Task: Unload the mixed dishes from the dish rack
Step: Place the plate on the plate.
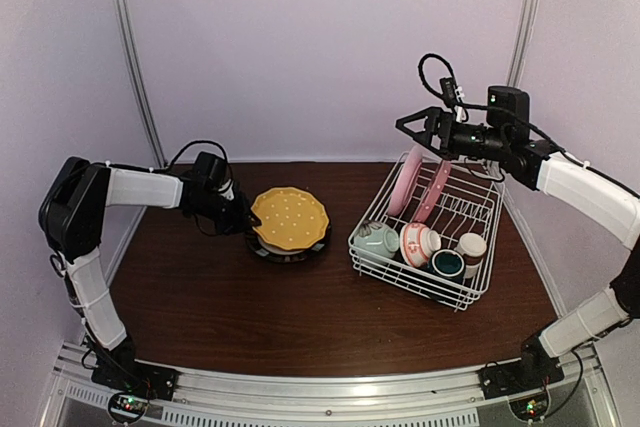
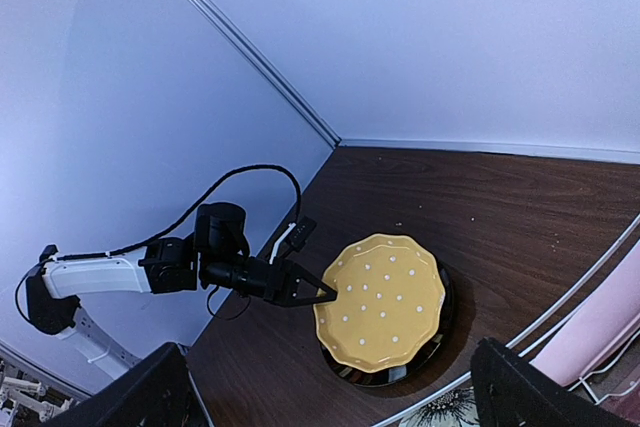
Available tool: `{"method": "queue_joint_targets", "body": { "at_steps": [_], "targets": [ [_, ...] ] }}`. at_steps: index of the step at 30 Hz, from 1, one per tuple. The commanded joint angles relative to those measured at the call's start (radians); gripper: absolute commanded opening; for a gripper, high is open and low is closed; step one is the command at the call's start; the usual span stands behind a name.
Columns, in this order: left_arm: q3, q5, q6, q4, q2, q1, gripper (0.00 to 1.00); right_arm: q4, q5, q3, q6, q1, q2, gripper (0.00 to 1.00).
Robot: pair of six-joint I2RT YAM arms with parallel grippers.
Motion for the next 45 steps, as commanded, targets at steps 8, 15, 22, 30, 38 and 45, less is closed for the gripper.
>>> {"method": "queue_joint_targets", "body": {
  "at_steps": [8, 15, 22, 30, 38, 45],
  "targets": [
    [0.029, 0.074, -0.012, 0.141, -0.006, 0.019, 0.06, 0.016, 0.005, -0.012, 0.013, -0.006, 0.005, 1.00],
    [0.029, 0.069, 0.008, 0.120, -0.003, 0.019, 0.13, 0.036, -0.003, -0.016, 0.028, -0.006, 0.018, 1.00],
    [0.026, 0.076, 0.014, 0.115, 0.003, 0.019, 0.17, 0.037, -0.012, -0.013, 0.031, -0.005, 0.020, 1.00],
    [0.030, 0.061, 0.028, 0.092, 0.005, 0.019, 0.28, 0.036, -0.013, -0.014, 0.029, -0.006, 0.018, 1.00],
    [0.049, 0.021, 0.065, 0.045, 0.004, 0.017, 0.39, 0.037, -0.014, -0.012, 0.028, -0.005, 0.021, 1.00],
    [0.062, -0.017, 0.097, 0.016, 0.008, 0.003, 0.47, 0.037, -0.013, -0.012, 0.030, -0.006, 0.022, 1.00]
  ]
}}
